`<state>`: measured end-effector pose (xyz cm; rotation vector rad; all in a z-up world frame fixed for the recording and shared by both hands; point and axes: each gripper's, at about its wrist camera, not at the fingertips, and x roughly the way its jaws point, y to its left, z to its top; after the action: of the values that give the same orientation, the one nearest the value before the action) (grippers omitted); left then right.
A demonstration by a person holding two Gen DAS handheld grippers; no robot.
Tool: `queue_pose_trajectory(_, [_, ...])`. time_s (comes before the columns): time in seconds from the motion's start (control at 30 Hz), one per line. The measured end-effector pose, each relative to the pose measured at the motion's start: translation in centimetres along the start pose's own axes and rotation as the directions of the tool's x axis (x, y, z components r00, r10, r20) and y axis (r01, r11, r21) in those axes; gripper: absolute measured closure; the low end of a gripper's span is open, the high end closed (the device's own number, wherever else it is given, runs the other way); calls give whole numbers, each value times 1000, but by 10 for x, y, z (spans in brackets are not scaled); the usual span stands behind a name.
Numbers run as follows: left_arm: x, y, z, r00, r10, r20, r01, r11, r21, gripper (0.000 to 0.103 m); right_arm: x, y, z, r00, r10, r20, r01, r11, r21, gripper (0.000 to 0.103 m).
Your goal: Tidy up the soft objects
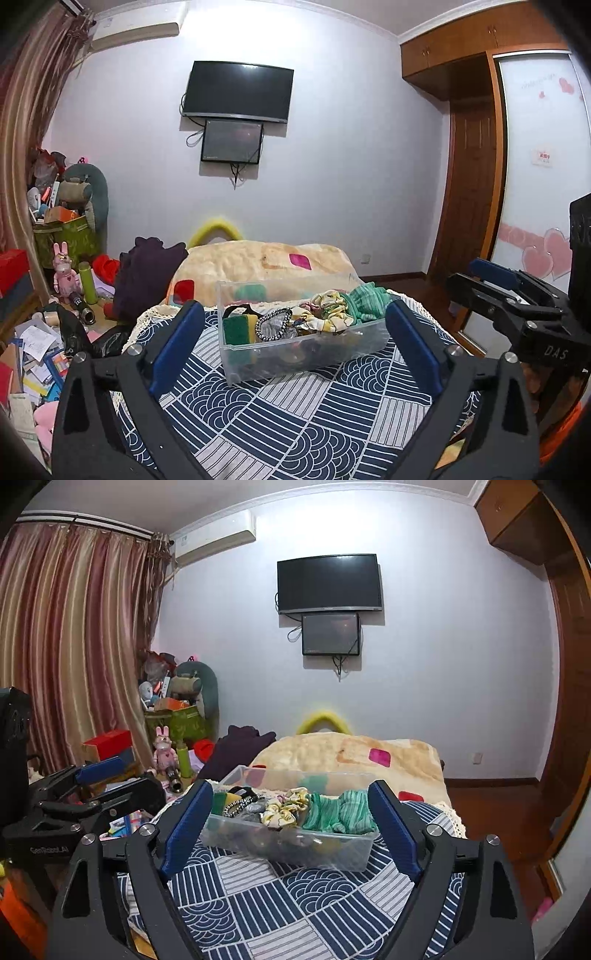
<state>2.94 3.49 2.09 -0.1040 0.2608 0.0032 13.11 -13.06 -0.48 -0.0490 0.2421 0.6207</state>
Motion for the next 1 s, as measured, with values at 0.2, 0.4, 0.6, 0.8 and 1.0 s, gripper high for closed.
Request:
queue_pose_trajectory(0.2, [-3, -4, -4, 1000, 8, 6, -8, 1000, 14, 1, -2, 2, -4, 1000, -3, 12, 3, 1000, 6, 11])
queue_pose_trajectory(0.4, [-2, -3, -7, 1000, 11, 1, -11, 1000, 16, 1, 0, 1, -7, 1000, -5, 18, 5, 1000, 5, 5])
queue_pose_trajectory(0.6, [0, -2, -9, 1000, 25, 4, -25, 1000, 10, 0, -4, 2, -9, 999, -14, 34, 14, 1000, 6, 1])
queue_pose_trajectory(0.8, [0, 0, -9, 1000, 30, 7, -30, 1000, 4, 0, -4, 0, -10, 999, -20, 30, 20, 1000, 10, 0])
queue_pose_trajectory(1.0, [0, -1, -10, 999, 31, 9, -31, 999, 13, 0, -3, -2, -10, 1000, -17, 20, 17, 1000, 21, 0])
